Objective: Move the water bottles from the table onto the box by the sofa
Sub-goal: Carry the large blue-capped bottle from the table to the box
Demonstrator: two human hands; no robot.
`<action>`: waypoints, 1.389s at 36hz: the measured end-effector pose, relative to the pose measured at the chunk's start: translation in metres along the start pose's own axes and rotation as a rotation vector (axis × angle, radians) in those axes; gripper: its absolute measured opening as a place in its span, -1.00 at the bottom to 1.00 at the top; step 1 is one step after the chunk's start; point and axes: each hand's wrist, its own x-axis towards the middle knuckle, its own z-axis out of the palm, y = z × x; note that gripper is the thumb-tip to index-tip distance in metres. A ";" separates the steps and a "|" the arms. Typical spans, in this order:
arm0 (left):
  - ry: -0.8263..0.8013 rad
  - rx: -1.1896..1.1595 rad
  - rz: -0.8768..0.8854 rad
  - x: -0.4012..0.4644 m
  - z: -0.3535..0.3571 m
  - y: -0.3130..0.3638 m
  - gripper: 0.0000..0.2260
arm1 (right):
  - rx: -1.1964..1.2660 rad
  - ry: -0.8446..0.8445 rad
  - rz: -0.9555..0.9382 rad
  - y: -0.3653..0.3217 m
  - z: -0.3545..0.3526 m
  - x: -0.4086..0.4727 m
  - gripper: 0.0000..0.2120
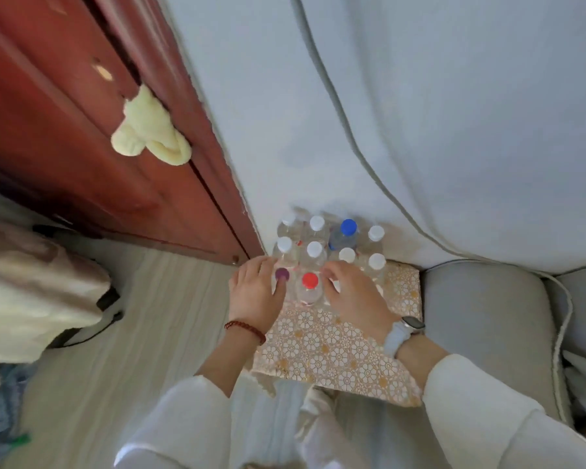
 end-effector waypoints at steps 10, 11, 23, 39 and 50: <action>0.235 0.110 -0.480 -0.185 -0.161 -0.167 -0.73 | -0.009 -0.349 -0.346 -0.225 0.122 -0.056 -0.78; 0.272 0.111 -0.529 -0.219 -0.177 -0.187 -0.73 | -0.011 -0.389 -0.386 -0.252 0.140 -0.074 -0.78; 0.728 0.143 -1.231 -0.652 -0.305 -0.335 -0.71 | -0.122 -0.881 -0.966 -0.531 0.358 -0.354 -0.73; 1.112 0.053 -2.055 -1.092 -0.301 -0.390 -0.70 | -0.420 -1.399 -1.695 -0.725 0.629 -0.758 -0.75; 1.388 0.110 -2.300 -1.324 -0.371 -0.401 -0.72 | -0.342 -1.608 -2.024 -0.829 0.727 -1.040 -0.75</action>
